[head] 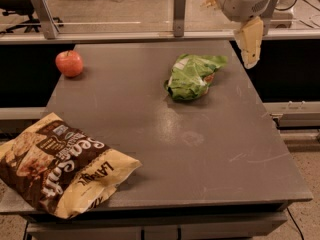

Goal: Move green rice chip bag near brown chip bag

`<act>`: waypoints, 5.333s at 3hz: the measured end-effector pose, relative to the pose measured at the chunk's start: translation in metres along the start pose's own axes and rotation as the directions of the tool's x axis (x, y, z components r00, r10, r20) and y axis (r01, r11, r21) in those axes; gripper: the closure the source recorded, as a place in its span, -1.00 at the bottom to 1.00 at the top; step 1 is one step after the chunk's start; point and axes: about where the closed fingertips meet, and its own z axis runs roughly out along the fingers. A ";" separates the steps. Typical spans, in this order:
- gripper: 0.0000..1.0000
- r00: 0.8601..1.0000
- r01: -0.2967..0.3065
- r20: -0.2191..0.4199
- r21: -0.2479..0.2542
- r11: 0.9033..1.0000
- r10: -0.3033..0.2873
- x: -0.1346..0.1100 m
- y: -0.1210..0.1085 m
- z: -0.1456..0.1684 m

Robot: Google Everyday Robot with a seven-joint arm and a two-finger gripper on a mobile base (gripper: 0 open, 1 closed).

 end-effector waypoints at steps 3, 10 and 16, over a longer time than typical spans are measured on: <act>-1.00 0.891 0.443 0.136 -0.049 0.895 -0.434 0.005 -0.017 0.086; 0.30 0.738 0.668 0.206 -0.089 0.738 -0.643 -0.076 -0.009 0.162; 1.00 0.640 0.747 0.074 0.172 0.642 -0.765 -0.126 -0.020 0.017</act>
Offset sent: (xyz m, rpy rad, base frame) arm 0.0556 -0.0043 -0.0668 -0.1202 0.0908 0.5201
